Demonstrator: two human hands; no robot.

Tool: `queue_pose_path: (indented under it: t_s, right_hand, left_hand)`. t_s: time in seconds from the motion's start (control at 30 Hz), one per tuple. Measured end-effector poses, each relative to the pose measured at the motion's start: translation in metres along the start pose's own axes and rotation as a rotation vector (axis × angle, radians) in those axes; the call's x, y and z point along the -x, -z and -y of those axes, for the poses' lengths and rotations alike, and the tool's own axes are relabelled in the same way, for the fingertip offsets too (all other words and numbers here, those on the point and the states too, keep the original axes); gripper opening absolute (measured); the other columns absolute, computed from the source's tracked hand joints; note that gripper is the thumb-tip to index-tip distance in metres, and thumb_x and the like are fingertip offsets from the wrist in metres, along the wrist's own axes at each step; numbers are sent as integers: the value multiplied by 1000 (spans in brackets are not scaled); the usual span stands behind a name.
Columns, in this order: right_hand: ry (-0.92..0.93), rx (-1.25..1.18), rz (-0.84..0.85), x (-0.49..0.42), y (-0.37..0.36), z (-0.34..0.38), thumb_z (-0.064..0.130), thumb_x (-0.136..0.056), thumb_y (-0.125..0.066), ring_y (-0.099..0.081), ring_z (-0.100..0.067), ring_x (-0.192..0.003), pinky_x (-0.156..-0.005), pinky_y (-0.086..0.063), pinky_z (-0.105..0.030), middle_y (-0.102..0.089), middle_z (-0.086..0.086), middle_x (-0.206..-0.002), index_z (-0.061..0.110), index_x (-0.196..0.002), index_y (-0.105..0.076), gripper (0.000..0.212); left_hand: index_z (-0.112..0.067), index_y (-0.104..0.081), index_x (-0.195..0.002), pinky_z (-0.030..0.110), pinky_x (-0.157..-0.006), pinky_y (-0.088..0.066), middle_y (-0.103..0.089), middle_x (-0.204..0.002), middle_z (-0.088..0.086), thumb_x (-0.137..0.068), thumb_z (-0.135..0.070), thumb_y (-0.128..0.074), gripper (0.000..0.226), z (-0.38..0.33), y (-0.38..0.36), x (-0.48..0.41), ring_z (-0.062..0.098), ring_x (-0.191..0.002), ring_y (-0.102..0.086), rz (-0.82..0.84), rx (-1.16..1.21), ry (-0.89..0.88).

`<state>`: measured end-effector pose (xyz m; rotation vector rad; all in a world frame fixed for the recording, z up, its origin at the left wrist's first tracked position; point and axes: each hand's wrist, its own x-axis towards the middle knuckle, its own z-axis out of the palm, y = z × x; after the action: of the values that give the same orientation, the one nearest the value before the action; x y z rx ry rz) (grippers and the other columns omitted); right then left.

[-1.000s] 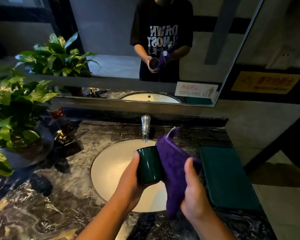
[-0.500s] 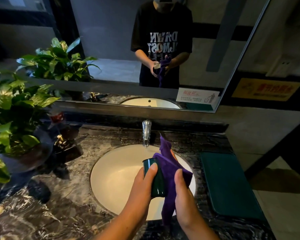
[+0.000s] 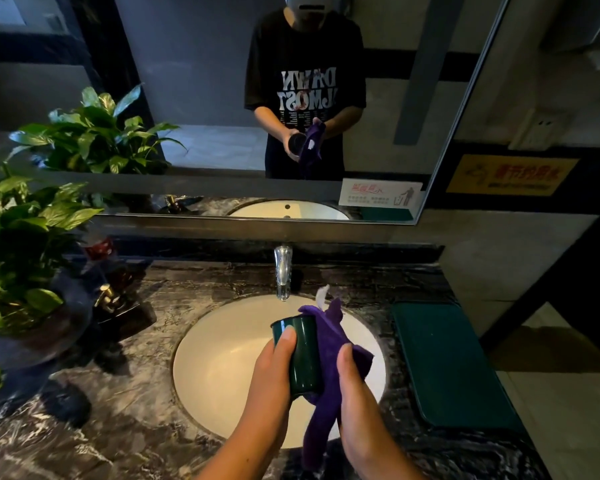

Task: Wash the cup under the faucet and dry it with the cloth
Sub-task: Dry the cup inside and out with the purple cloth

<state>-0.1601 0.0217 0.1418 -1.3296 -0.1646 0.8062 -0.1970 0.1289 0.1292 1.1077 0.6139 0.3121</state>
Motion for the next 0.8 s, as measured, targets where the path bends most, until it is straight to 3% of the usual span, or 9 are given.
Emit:
queue_pose_path:
  t_s: [0.1,0.17,0.27,0.4,0.53,0.67,0.8]
  right_hand:
    - [36,31,20,0,2,2,78,-76,-46,-70,2,-103,-91,-50,-19,-77,19,-105,31,-118,-66,66]
    - [34,-22,8,-6,5,9,64,-81,-37,-73,-2,-99,-86,-52,-20,-79,12,-104,28,-112,-69,58]
    - [19,-179,-67,-15,8,19,64,-81,-37,-75,-17,-100,-88,-55,-36,-79,-7,-111,22,-107,-76,63]
    - [31,-283,-92,-24,7,25,68,-84,-32,-73,-19,-107,-89,-54,-39,-76,-6,-120,28,-125,-70,69]
    - [44,-320,-85,-26,7,20,67,-84,-34,-74,-20,-103,-89,-54,-40,-77,-9,-116,22,-121,-72,69]
    - [106,-149,-86,-21,9,15,68,-80,-35,-75,-16,-98,-84,-55,-32,-80,-2,-101,22,-100,-78,66]
    - [157,65,-106,-18,1,-1,95,-66,-48,-69,-14,-112,-96,-54,-31,-76,4,-114,25,-128,-64,95]
  left_hand:
    - [-15,-68,-114,47,-83,-60,-74,-108,17,-94,-57,-52,50,4,1,0,32,-101,-72,13,-37,-32]
    - [-21,-66,-116,43,-83,-62,-75,-110,9,-94,-60,-53,46,8,-1,2,26,-103,-73,34,-90,-57]
    - [-28,-62,-118,45,-88,-61,-72,-115,3,-83,-65,-56,51,9,-3,6,20,-105,-72,96,-110,-42]
    - [-35,-59,-120,46,-93,-59,-69,-118,-3,-85,-66,-49,48,3,-2,5,16,-109,-69,149,-104,-31]
    - [-28,-67,-112,50,-94,-57,-71,-113,3,-94,-66,-37,52,-6,-3,2,25,-108,-68,141,-193,-103]
    - [-22,-68,-103,56,-88,-56,-69,-100,9,-105,-55,-31,50,-8,3,1,33,-97,-64,124,-298,-113]
    - [-16,-65,-103,43,-83,-61,-71,-104,11,-102,-57,-37,51,-6,-9,6,25,-97,-70,38,-251,-74]
